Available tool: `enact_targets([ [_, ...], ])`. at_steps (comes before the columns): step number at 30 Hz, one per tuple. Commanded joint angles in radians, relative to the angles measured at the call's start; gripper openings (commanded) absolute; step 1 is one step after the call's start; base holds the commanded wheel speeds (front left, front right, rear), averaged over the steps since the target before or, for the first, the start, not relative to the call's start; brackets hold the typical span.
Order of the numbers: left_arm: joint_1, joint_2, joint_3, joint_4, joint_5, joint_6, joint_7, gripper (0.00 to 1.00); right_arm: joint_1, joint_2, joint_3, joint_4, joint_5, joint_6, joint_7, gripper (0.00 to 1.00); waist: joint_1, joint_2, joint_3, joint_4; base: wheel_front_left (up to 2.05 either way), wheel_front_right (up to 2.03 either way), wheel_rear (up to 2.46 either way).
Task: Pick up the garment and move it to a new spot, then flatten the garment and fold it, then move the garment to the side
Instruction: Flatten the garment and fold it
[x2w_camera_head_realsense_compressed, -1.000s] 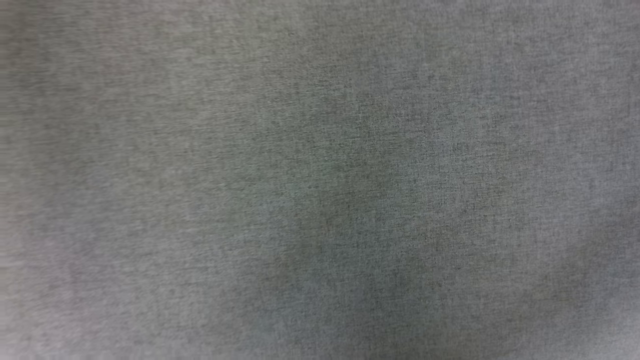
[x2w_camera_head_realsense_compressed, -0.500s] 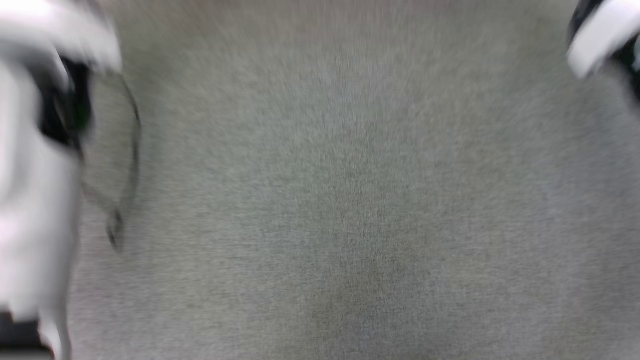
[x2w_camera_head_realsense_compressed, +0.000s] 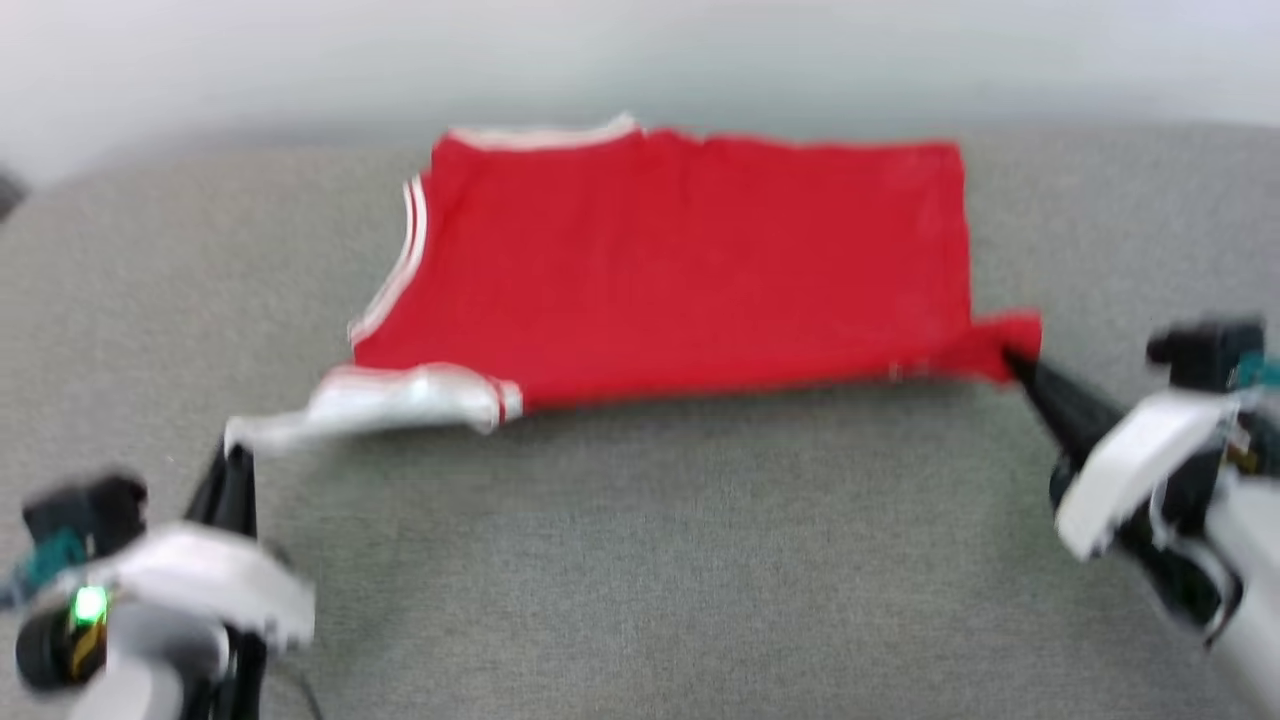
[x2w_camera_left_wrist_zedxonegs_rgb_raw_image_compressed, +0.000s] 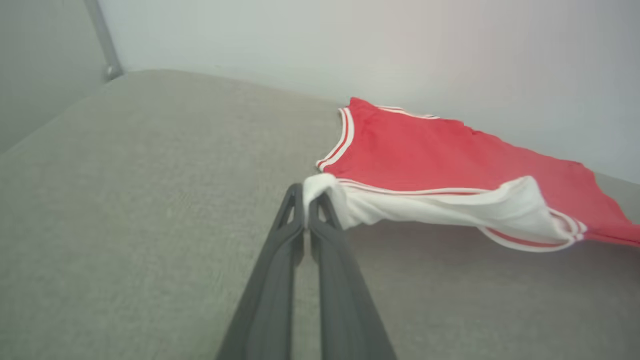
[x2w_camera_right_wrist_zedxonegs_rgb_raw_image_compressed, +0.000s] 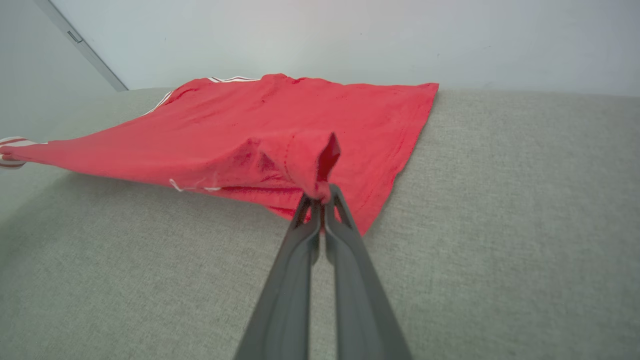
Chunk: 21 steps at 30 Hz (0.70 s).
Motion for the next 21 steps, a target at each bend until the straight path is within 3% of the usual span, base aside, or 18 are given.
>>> enact_targets([
  [1, 0.069, 0.016, 0.010, -0.034, 0.001, 0.030, 0.012, 0.00, 0.058, -0.007, -0.009, -0.006, -0.001, -0.002, -0.008, 0.00, 0.0003, 0.0000, -0.076, 0.006, 0.00, 0.00, 0.00],
  [8, 0.363, 0.028, 0.045, -0.231, -0.035, 0.152, 0.083, 0.00, 0.286, -0.003, -0.067, -0.066, -0.026, -0.002, 0.020, 0.00, 0.0003, 0.0000, -0.169, 0.004, 0.00, 0.00, 0.00],
  [13, 0.498, 0.039, 0.055, -0.340, -0.054, 0.208, 0.132, 0.00, 0.429, 0.005, -0.133, -0.128, -0.051, -0.002, 0.065, 0.00, 0.0003, 0.0000, -0.199, 0.016, 0.00, 0.00, 0.00],
  [17, 0.512, 0.050, 0.054, -0.398, -0.053, 0.218, 0.151, 0.00, 0.505, 0.020, -0.220, -0.180, -0.081, -0.002, 0.099, 0.00, 0.0003, 0.0000, -0.195, 0.024, 0.00, 0.00, 0.00],
  [21, 0.435, 0.057, 0.030, -0.385, -0.053, 0.186, 0.166, 0.00, 0.522, 0.053, -0.300, -0.220, -0.124, -0.002, 0.148, 0.00, 0.0003, 0.0000, -0.171, 0.022, 0.00, 0.00, 0.00],
])
